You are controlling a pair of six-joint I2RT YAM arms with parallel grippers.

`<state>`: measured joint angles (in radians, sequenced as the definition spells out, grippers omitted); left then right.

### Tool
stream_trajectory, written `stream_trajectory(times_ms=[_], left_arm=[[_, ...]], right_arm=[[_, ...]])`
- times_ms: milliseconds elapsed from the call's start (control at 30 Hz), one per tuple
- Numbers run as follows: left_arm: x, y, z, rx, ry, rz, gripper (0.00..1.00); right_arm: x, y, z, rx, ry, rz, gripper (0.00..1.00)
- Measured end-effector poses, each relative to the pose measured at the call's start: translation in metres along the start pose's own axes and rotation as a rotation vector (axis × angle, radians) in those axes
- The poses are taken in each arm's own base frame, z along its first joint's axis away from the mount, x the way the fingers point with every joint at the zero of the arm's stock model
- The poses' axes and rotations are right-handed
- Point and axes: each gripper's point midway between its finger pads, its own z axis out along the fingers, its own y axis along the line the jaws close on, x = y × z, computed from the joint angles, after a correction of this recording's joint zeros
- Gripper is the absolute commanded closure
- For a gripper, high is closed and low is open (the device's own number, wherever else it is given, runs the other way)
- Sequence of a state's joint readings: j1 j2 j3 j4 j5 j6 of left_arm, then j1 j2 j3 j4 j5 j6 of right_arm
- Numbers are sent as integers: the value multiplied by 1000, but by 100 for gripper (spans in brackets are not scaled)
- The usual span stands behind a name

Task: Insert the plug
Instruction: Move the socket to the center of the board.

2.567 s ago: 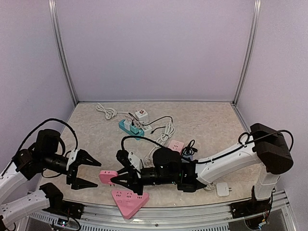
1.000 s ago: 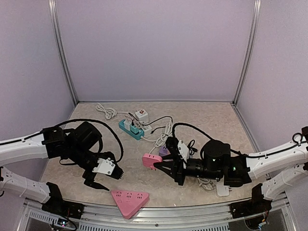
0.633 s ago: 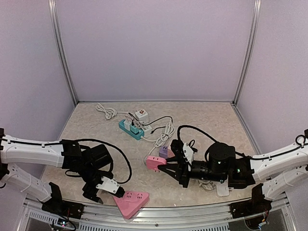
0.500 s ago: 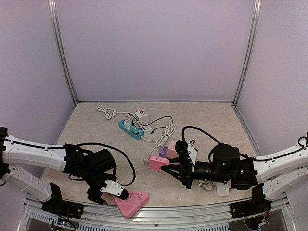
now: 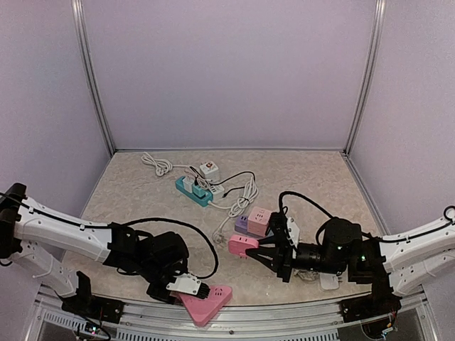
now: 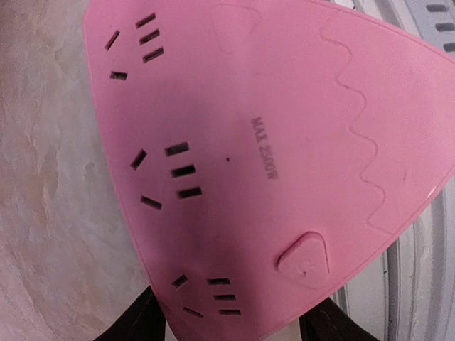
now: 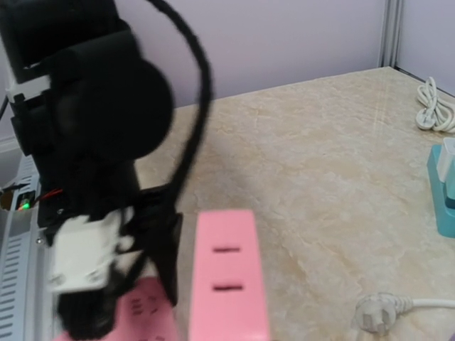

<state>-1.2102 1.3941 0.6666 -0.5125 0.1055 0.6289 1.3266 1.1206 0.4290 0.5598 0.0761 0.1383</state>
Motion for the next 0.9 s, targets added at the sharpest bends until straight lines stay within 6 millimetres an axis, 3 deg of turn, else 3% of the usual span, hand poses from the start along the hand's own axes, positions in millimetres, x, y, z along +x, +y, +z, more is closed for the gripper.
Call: stream_trajectory(times_ms=[267,633,900], left_arm=[[-44,5,-1,-28,-56,24,36],[-63,5,8,-21,-119,-28,34],[-71,10,5,-56,-146,-70,15]], right_arm=[[-4,-3,-15,15,-33,18,100],[-9,-8,-26,42,-50,44,100],[-2,-9,-25,50,-22,48,100]])
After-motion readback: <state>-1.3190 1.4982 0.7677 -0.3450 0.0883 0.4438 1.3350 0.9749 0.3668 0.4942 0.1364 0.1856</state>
